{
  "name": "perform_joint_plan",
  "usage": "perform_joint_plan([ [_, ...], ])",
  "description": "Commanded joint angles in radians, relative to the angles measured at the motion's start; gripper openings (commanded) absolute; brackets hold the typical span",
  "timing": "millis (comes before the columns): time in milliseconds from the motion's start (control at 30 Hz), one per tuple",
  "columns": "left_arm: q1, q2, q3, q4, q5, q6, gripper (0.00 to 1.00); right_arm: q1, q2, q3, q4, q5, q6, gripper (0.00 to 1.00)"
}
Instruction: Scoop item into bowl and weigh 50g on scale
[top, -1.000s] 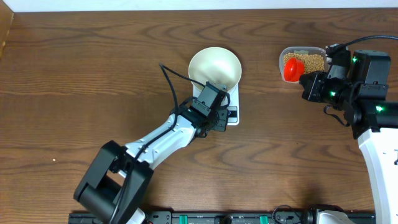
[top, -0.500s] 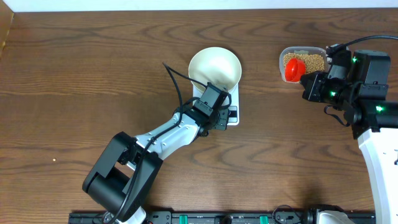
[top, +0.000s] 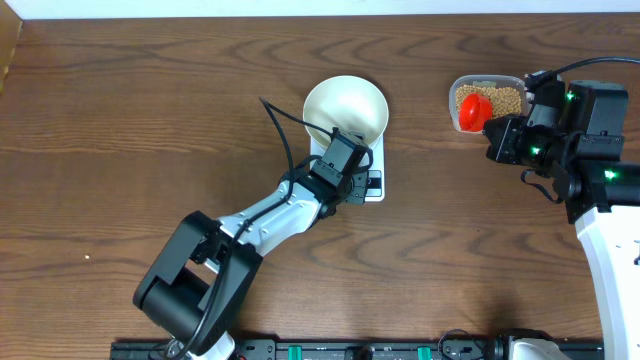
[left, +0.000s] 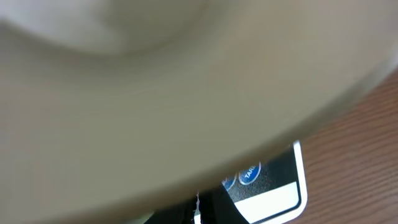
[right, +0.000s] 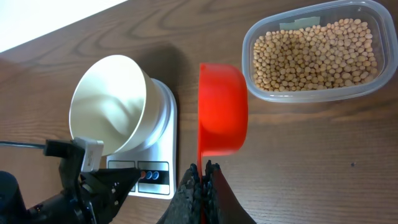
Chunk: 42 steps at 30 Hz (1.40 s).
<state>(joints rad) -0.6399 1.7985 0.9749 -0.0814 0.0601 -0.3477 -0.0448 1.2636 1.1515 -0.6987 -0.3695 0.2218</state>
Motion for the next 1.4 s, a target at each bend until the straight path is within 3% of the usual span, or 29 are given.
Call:
perform_joint_plan([
  [0,-0.001,0.028,-0.008,0.006,-0.020,-0.006,0.08,-0.009,-0.001,0.024,-0.001,0.002,-0.018,0.01],
  [1367,-0.001,0.047,-0.008,-0.023,-0.015,-0.021,0.08,-0.009,-0.001,0.024,0.001,0.039,-0.017,0.01],
])
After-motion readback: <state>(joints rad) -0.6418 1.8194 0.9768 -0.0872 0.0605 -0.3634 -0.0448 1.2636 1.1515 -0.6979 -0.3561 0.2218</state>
